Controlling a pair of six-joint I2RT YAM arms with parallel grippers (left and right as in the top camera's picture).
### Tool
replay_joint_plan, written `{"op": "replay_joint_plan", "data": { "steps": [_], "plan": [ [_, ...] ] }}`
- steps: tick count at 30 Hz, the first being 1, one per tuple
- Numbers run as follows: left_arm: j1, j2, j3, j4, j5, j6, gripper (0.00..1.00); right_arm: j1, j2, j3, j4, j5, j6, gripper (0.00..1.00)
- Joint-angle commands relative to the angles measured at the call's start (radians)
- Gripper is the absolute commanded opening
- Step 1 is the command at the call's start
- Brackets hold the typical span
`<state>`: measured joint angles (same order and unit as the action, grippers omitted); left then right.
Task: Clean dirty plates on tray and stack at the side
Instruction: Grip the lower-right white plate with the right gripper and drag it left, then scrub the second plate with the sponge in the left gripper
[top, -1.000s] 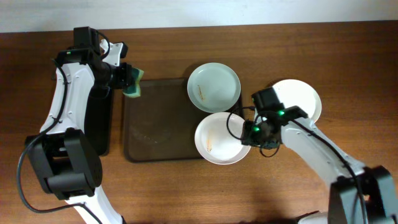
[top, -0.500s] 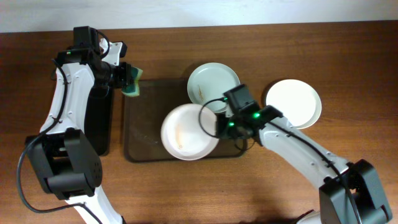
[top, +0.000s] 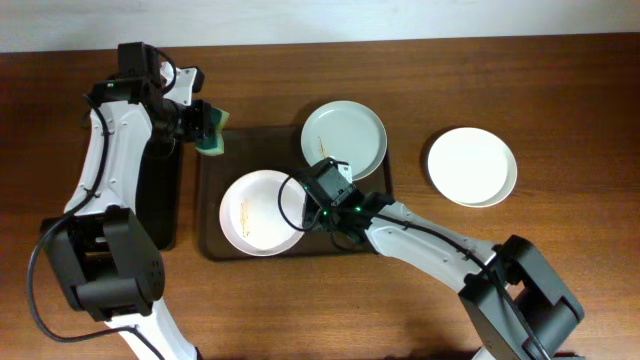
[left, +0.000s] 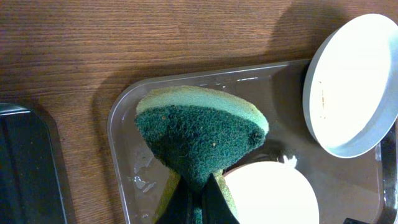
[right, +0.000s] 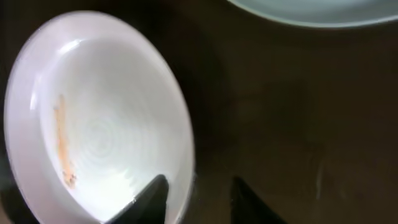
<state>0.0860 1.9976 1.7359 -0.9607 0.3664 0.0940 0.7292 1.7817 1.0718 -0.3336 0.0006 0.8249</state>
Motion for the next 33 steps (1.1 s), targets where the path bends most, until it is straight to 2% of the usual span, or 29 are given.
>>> {"op": "replay_joint_plan", "data": {
  "steps": [1, 3, 6, 8, 9, 13, 18, 19, 20, 21, 28, 30, 33],
  "plan": [
    [-0.005, 0.0, 0.013, 0.002, 0.007, 0.005, 0.01, 0.002, 0.01, 0.143, -0.109, 0.045, -0.094, 0.37],
    [-0.006, 0.0, 0.013, 0.002, 0.007, 0.005, 0.01, -0.009, 0.01, 0.243, -0.216, 0.072, -0.141, 0.37],
    [-0.008, 0.0, 0.013, 0.002, 0.007, 0.005, 0.01, -0.032, 0.036, 0.276, -0.255, -0.003, -0.233, 0.38],
    [-0.008, 0.0, 0.013, 0.002, 0.007, 0.005, 0.01, -0.047, 0.118, 0.284, -0.272, -0.064, -0.273, 0.38],
    [-0.008, 0.0, 0.013, 0.002, 0.007, 0.004, 0.01, -0.052, 0.168, 0.31, -0.272, -0.131, -0.336, 0.38],
    [-0.008, 0.0, 0.013, 0.002, 0.011, -0.003, 0.01, -0.051, 0.311, 0.418, -0.34, -0.158, -0.357, 0.38],
    [-0.011, 0.0, 0.013, 0.002, 0.01, -0.003, 0.01, -0.053, 0.354, 0.431, -0.316, -0.175, -0.342, 0.31],
    [-0.014, 0.0, 0.013, 0.001, 0.01, -0.003, 0.01, -0.058, 0.357, 0.431, -0.317, -0.176, -0.326, 0.24],
    [-0.021, 0.0, 0.013, 0.001, 0.01, -0.003, 0.01, -0.069, 0.357, 0.431, -0.317, -0.193, -0.309, 0.08],
    [-0.025, 0.0, 0.013, -0.002, 0.01, -0.003, 0.01, -0.069, 0.358, 0.43, -0.318, -0.193, -0.285, 0.04],
    [-0.029, 0.0, 0.013, -0.167, 0.011, -0.002, 0.01, -0.083, 0.37, 0.43, -0.3, -0.283, -0.187, 0.04],
    [-0.029, 0.0, 0.013, -0.246, 0.077, 0.029, 0.01, -0.108, 0.374, 0.43, -0.274, -0.305, -0.169, 0.04],
    [-0.06, 0.0, -0.066, -0.246, 0.086, 0.027, 0.01, -0.123, 0.381, 0.43, -0.261, -0.32, -0.161, 0.04]
  ]
}}
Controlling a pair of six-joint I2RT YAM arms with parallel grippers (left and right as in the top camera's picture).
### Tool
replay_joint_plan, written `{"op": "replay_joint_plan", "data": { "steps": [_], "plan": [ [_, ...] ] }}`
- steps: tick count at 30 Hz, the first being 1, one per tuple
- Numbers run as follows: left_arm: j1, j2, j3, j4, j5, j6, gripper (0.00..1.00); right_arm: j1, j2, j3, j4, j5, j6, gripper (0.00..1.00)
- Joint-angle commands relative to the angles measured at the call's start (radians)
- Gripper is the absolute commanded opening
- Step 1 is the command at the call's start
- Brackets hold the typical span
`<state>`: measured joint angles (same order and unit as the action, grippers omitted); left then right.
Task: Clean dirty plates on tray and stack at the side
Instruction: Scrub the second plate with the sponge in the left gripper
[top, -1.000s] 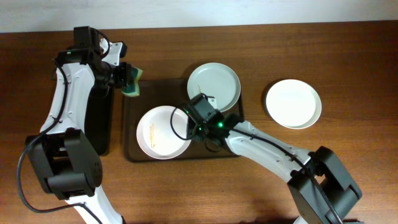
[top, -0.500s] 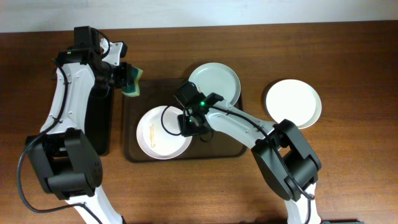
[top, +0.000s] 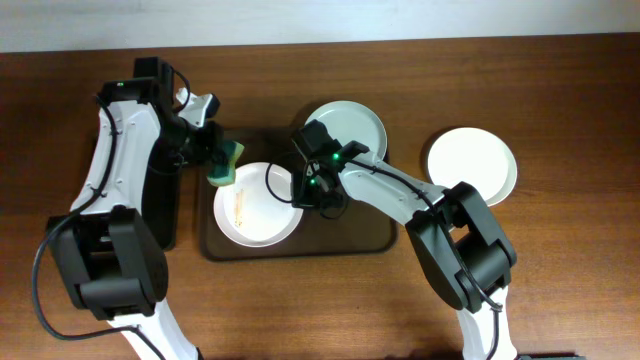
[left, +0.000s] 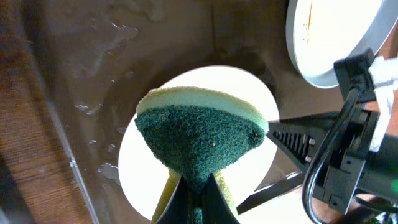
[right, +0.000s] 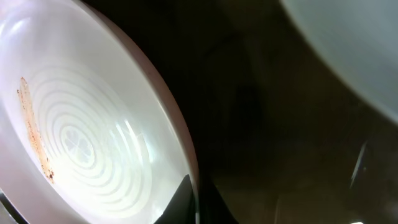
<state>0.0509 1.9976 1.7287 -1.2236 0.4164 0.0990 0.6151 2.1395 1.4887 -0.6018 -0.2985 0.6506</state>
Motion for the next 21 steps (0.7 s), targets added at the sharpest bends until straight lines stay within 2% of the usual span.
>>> {"op": "replay_joint_plan", "data": {
  "steps": [1, 3, 5, 6, 7, 9, 11, 13, 17, 18, 21],
  "plan": [
    [-0.054, 0.0, -0.135, 0.085, 0.032, 0.003, 0.01, -0.009, 0.024, 0.013, 0.016, -0.027, 0.013, 0.04],
    [-0.092, 0.0, -0.247, 0.227, 0.006, -0.05, 0.01, -0.009, 0.024, 0.013, 0.018, -0.028, 0.013, 0.04],
    [-0.114, 0.0, -0.359, 0.351, -0.131, -0.155, 0.01, -0.009, 0.024, 0.013, 0.019, -0.027, 0.013, 0.04],
    [-0.114, 0.0, -0.382, 0.369, -0.17, -0.174, 0.01, -0.009, 0.024, 0.013, 0.019, -0.027, 0.013, 0.04],
    [-0.114, 0.0, -0.423, 0.381, -0.276, -0.23, 0.01, -0.009, 0.024, 0.013, 0.022, -0.027, 0.012, 0.04],
    [-0.114, 0.0, -0.453, 0.38, -0.354, -0.29, 0.01, -0.009, 0.024, 0.013, 0.023, -0.027, 0.008, 0.04],
    [-0.12, -0.008, -0.423, 0.275, -0.317, -0.285, 0.01, -0.009, 0.025, 0.013, 0.023, -0.027, 0.002, 0.04],
    [-0.12, -0.008, -0.394, 0.153, -0.388, -0.281, 0.01, -0.009, 0.026, 0.013, 0.023, -0.027, 0.001, 0.04],
    [-0.123, -0.008, -0.4, 0.159, -0.361, -0.282, 0.01, -0.009, 0.026, 0.013, 0.022, -0.027, 0.001, 0.04],
    [-0.129, -0.006, -0.408, 0.204, -0.361, -0.282, 0.01, -0.009, 0.026, 0.013, 0.023, -0.027, 0.001, 0.04],
    [-0.231, 0.0, -0.549, 0.483, -0.38, -0.296, 0.01, -0.009, 0.026, 0.013, 0.023, -0.023, -0.006, 0.04]
  ]
}}
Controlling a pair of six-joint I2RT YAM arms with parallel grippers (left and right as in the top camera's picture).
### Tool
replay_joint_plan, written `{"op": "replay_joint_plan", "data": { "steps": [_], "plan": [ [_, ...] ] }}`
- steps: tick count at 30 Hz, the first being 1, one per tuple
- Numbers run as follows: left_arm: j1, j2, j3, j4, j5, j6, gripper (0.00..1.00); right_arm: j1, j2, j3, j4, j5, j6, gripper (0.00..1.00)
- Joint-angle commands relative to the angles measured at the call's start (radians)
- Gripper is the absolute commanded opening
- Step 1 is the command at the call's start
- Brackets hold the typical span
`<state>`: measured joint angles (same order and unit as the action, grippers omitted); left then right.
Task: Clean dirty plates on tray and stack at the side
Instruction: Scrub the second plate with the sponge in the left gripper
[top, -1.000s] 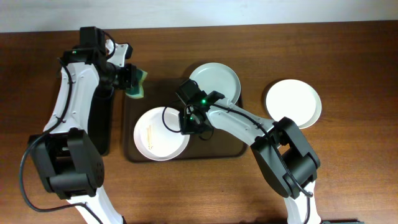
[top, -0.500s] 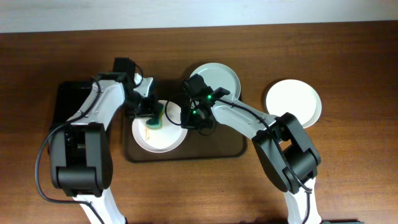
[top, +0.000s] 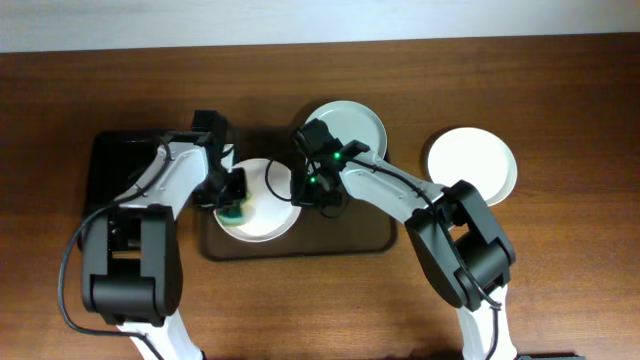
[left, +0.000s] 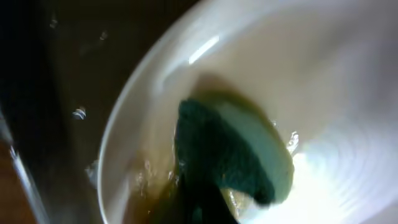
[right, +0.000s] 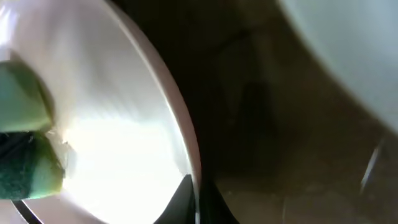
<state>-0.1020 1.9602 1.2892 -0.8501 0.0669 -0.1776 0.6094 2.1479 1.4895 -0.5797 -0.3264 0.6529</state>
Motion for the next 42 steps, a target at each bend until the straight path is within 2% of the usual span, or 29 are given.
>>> {"op": "replay_joint_plan", "data": {
  "steps": [1, 3, 4, 11, 14, 15, 16, 17, 19, 22, 24, 27, 28, 30, 32, 33, 35, 36, 38, 39, 41, 42],
  "plan": [
    [-0.112, 0.037, -0.151, 0.15, -0.094, -0.056, 0.01, -0.003, 0.017, 0.012, 0.001, 0.005, -0.008, 0.04],
    [-0.178, 0.037, -0.227, 0.239, -0.259, -0.126, 0.01, -0.003, 0.017, 0.012, 0.0, 0.005, -0.009, 0.04],
    [-0.188, 0.037, -0.238, 0.283, -0.275, -0.125, 0.01, -0.003, 0.017, 0.012, 0.0, 0.005, -0.009, 0.04],
    [-0.189, 0.037, -0.238, 0.698, -0.262, -0.119, 0.01, -0.003, 0.019, 0.012, -0.009, 0.005, -0.017, 0.04],
    [-0.19, 0.037, -0.238, 0.779, -0.254, -0.011, 0.0, -0.003, 0.019, 0.012, -0.007, 0.005, -0.02, 0.04],
    [-0.189, 0.037, -0.238, 0.776, -0.201, -0.001, 0.01, -0.003, 0.019, 0.012, -0.007, 0.005, -0.02, 0.04],
    [-0.184, 0.037, -0.238, 0.769, -0.079, 0.066, 0.01, -0.003, 0.019, 0.012, -0.007, 0.005, -0.02, 0.04],
    [-0.175, 0.037, -0.227, 0.756, 0.029, 0.082, 0.0, -0.003, 0.019, 0.012, -0.007, 0.004, -0.024, 0.04],
    [-0.145, 0.037, -0.127, 0.585, 0.211, 0.082, 0.01, -0.002, 0.019, 0.012, -0.007, 0.005, -0.024, 0.04],
    [-0.096, 0.037, 0.009, 0.28, 0.286, 0.082, 0.01, -0.002, 0.019, 0.012, -0.007, 0.005, -0.024, 0.04],
    [-0.062, 0.037, 0.021, 0.275, 0.236, 0.068, 0.0, -0.001, 0.019, 0.012, -0.008, 0.004, -0.024, 0.04],
    [-0.019, 0.037, 0.021, 0.276, -0.174, 0.006, 0.0, -0.001, 0.019, 0.012, -0.008, 0.004, -0.025, 0.04],
    [-0.016, 0.037, 0.021, 0.267, -0.225, 0.006, 0.0, -0.001, 0.019, 0.012, -0.008, 0.004, -0.025, 0.04],
    [-0.013, 0.037, 0.021, 0.197, -0.235, 0.005, 0.01, -0.001, 0.019, 0.012, -0.008, 0.004, -0.025, 0.04],
    [-0.013, 0.037, 0.021, 0.078, -0.062, 0.023, 0.0, -0.001, 0.019, 0.012, -0.008, 0.004, -0.028, 0.04],
    [-0.013, 0.037, 0.021, 0.05, 0.072, 0.102, 0.01, -0.001, 0.019, 0.012, -0.008, 0.004, -0.027, 0.04],
    [-0.013, 0.037, 0.021, 0.031, 0.286, 0.222, 0.0, -0.001, 0.019, 0.012, -0.008, 0.004, -0.027, 0.04],
    [-0.013, 0.037, 0.021, 0.056, 0.334, 0.229, 0.01, -0.001, 0.019, 0.012, -0.008, 0.004, -0.027, 0.04],
    [-0.011, 0.037, 0.021, 0.148, 0.333, 0.227, 0.0, -0.001, 0.019, 0.012, -0.01, 0.003, -0.027, 0.04],
    [-0.01, 0.039, 0.021, 0.183, 0.303, 0.185, 0.01, -0.001, 0.019, 0.012, -0.01, 0.003, -0.028, 0.04],
    [-0.01, 0.039, 0.021, 0.239, 0.081, 0.05, 0.01, -0.001, 0.019, 0.012, -0.011, 0.004, -0.028, 0.04],
    [-0.01, 0.039, 0.021, 0.237, 0.004, 0.029, 0.0, -0.001, 0.019, 0.012, -0.011, 0.003, -0.029, 0.04]
  ]
}}
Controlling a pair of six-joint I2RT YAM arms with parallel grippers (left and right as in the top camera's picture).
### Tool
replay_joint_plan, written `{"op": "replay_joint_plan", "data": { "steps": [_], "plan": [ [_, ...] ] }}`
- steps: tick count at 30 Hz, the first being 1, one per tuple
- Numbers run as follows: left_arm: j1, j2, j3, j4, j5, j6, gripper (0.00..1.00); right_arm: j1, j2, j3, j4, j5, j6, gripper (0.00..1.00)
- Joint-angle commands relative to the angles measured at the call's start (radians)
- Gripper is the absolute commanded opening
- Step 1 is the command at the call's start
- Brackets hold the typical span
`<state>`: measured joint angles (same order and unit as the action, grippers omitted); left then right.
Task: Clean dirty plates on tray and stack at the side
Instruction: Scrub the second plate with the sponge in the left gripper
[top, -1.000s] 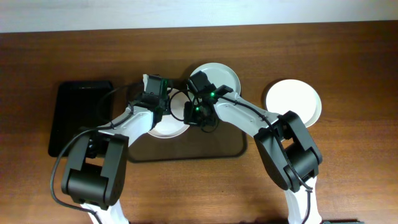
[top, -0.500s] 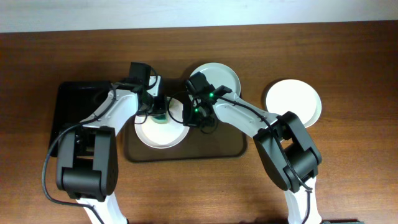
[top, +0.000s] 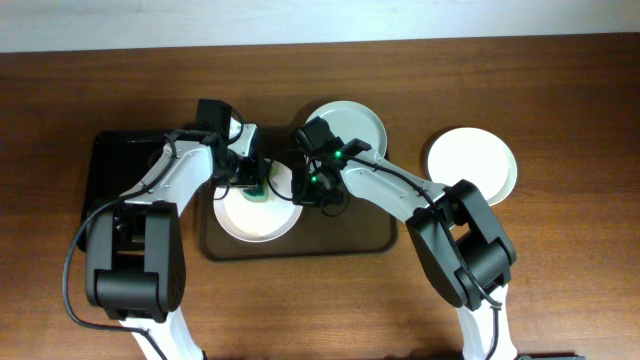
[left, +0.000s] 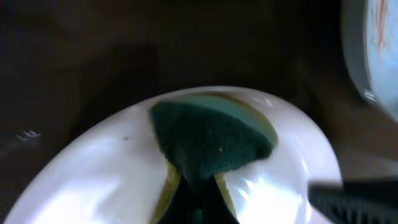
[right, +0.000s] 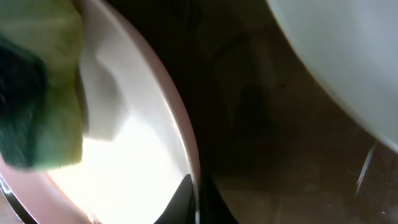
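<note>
A white plate (top: 250, 215) (right: 140, 134) lies on the left half of the dark brown tray (top: 350, 238). My right gripper (top: 308, 192) (right: 194, 186) is shut on its right rim. My left gripper (top: 248, 172) (left: 198, 190) is shut on a green and yellow sponge (top: 256, 187) (left: 211, 134), which presses on the far part of the white plate (left: 87, 180). The sponge (right: 37, 99) also shows at the left of the right wrist view. A pale green plate (top: 345, 130) (right: 348, 56) with a faint orange streak lies at the tray's far right.
A clean white plate (top: 472, 166) sits on the wooden table to the right of the tray. A black flat basin (top: 115, 185) lies left of the tray, partly under my left arm. The two arms meet closely over the tray's left half.
The sponge has moved from the near left part of the white plate to its far part, closer to my right gripper. The right gripper holds the rim where it was.
First the sponge hung over the tray's far left corner and my right gripper stood open at the white plate's rim, an orange streak in the plate. Then the right gripper was shut on the rim. The sponge then pressed at the plate's left, now at its far part.
</note>
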<state>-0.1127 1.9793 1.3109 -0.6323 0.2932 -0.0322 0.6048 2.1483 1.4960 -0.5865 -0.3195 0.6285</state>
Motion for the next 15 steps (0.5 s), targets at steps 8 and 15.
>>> {"op": "replay_joint_plan", "data": {
  "steps": [8, 15],
  "plan": [
    [-0.002, 0.02, -0.001, -0.228, 0.117, 0.103, 0.0, 0.003, 0.018, 0.006, -0.004, -0.011, -0.011, 0.04],
    [0.018, 0.02, -0.001, 0.0, -0.207, -0.113, 0.01, 0.003, 0.018, 0.006, -0.008, -0.01, -0.011, 0.04]
  ]
}}
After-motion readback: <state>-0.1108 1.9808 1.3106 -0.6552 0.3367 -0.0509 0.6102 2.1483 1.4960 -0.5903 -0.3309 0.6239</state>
